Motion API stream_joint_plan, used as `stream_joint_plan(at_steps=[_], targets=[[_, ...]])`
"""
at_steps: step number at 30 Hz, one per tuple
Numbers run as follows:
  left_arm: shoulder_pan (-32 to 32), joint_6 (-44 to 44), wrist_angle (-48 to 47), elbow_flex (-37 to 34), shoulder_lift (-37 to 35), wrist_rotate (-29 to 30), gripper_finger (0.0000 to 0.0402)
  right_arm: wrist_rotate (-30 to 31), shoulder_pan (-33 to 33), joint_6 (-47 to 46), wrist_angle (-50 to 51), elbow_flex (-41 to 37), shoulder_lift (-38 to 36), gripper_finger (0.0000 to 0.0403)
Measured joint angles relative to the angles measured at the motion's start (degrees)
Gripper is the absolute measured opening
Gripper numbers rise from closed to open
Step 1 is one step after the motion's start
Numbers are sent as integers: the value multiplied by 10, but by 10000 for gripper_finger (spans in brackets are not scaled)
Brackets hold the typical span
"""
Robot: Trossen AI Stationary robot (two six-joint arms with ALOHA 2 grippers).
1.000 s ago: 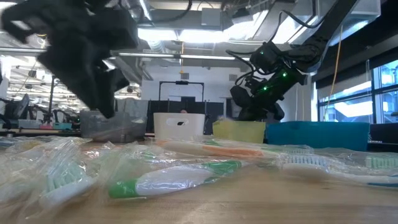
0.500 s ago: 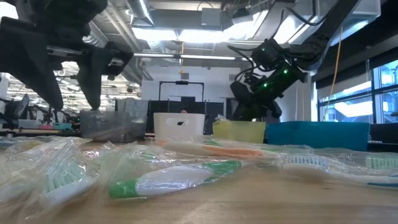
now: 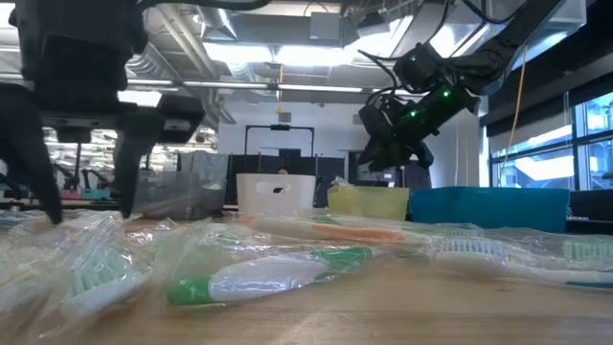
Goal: Pick & Place Toothbrushes
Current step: Put the orange toothbrush into the black bin
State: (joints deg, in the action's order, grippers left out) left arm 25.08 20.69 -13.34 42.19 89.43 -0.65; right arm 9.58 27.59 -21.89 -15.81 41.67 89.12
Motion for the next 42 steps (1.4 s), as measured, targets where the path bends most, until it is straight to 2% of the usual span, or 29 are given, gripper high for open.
stream_joint_plan(at_steps=[2, 9, 19, 28, 33, 37, 42], targets=[[0, 1, 5, 0, 4, -10, 171, 0, 0, 0, 2, 0, 0, 149], [0, 1, -17, 0, 11, 9, 171, -5, 0, 0, 4, 0, 0, 128], [0, -5, -18, 2, 35, 6, 166, -72, 0, 0, 5, 0, 0, 102], [0, -20, -28, 1, 29, -8, 85, -77, 0, 16, 7, 0, -5, 81], [1, -21, -30, 1, 29, -11, 43, -77, 0, 27, 42, 0, -38, 67], [1, -25, -30, 1, 29, -11, 28, -75, 0, 47, 102, 0, -76, 54], [1, -30, -23, 0, 30, -10, 30, -75, -10, 81, 145, -11, -124, 33]])
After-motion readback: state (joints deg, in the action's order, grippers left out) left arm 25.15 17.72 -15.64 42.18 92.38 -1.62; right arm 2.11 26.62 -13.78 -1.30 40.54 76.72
